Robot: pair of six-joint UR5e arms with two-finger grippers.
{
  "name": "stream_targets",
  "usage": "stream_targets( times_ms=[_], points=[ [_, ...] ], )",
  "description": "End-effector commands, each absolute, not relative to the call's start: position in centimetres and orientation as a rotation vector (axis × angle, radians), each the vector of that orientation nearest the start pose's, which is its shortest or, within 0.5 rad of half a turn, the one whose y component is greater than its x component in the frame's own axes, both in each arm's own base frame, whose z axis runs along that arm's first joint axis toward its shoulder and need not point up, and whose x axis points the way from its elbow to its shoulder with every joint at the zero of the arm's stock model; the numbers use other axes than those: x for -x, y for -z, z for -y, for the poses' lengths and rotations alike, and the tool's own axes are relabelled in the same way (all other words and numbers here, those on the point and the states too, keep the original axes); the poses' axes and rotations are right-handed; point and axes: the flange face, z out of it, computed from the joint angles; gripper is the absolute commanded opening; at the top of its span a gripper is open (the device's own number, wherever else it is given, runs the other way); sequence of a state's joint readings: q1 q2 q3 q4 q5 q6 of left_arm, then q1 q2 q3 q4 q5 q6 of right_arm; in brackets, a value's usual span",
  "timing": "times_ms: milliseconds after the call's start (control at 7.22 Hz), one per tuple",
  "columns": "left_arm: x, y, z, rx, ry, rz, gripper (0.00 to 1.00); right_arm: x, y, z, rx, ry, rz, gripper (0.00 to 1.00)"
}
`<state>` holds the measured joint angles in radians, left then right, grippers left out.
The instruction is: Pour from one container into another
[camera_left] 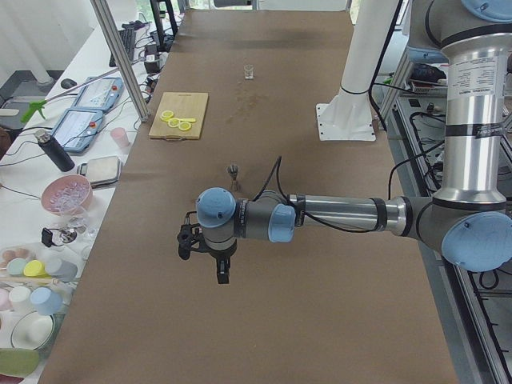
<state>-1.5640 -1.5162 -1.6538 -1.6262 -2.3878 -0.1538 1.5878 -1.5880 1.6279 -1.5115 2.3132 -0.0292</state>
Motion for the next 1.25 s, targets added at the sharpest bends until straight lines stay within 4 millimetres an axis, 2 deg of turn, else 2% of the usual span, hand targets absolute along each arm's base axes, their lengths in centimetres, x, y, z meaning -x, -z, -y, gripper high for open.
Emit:
stream_targets(
  times_ms=[0,139,277,416,693,1108],
  points=[
    [5.9,-63.4,47.5,-0.016,0.11,-0.82,0.99,-7.0,-63.3,48.7,-0.111,0.059,0.731,1.0],
    [5.9,-63.5,47.4,-0.023,0.099,-0.824,0.99,-6.6,-62.3,49.0,-0.131,0.082,0.754,1.0],
    [5.8,-63.4,47.5,-0.017,0.104,-0.823,0.99,-3.9,-60.2,50.2,-0.165,0.166,0.748,1.0],
    [5.8,-63.4,47.6,-0.015,0.108,-0.826,0.99,-3.1,-58.5,51.6,-0.224,0.248,0.727,1.0],
    [5.7,-62.9,48.0,-0.023,0.103,-0.83,0.99,-2.7,-57.9,51.6,-0.24,0.261,0.759,1.0],
    [5.6,-62.3,47.8,-0.015,0.118,-0.865,0.99,-0.4,-56.3,52.0,-0.355,0.358,0.82,1.0]
  ],
)
